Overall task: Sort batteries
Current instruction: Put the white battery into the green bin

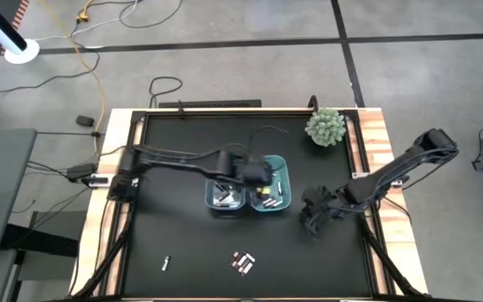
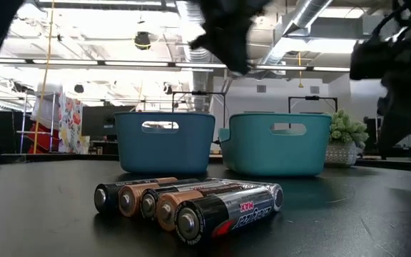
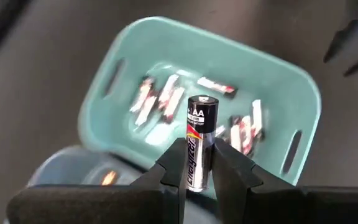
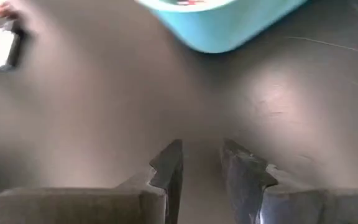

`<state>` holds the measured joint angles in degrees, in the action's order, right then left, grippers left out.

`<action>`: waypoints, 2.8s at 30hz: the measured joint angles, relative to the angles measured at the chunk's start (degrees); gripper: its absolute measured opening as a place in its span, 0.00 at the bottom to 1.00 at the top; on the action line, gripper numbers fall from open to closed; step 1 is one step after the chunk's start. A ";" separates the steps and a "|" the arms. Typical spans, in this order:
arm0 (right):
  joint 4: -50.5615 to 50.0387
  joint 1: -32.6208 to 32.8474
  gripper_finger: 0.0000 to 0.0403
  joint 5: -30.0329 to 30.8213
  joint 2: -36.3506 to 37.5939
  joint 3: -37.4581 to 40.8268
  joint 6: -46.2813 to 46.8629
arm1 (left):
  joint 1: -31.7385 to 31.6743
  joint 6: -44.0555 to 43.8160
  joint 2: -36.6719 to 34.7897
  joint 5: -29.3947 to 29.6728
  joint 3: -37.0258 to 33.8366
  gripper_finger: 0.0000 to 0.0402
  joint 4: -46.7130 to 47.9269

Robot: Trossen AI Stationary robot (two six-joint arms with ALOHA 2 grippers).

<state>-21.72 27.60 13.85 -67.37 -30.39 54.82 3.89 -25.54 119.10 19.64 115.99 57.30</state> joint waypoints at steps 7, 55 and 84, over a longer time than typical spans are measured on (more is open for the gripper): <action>-0.58 4.71 0.31 0.00 3.65 0.00 -0.80 | -2.74 2.17 15.36 -6.70 16.10 0.12 3.90; -1.81 9.53 0.31 0.08 3.95 0.02 0.28 | -5.31 -7.60 13.52 -10.08 17.85 0.30 10.84; 1.76 7.79 0.31 0.13 3.95 0.02 5.16 | 24.96 -40.90 -6.37 9.03 -4.72 0.30 32.28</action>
<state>-19.96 35.38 13.98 -63.42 -30.37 59.99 28.85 -66.44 112.73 28.67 111.27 89.58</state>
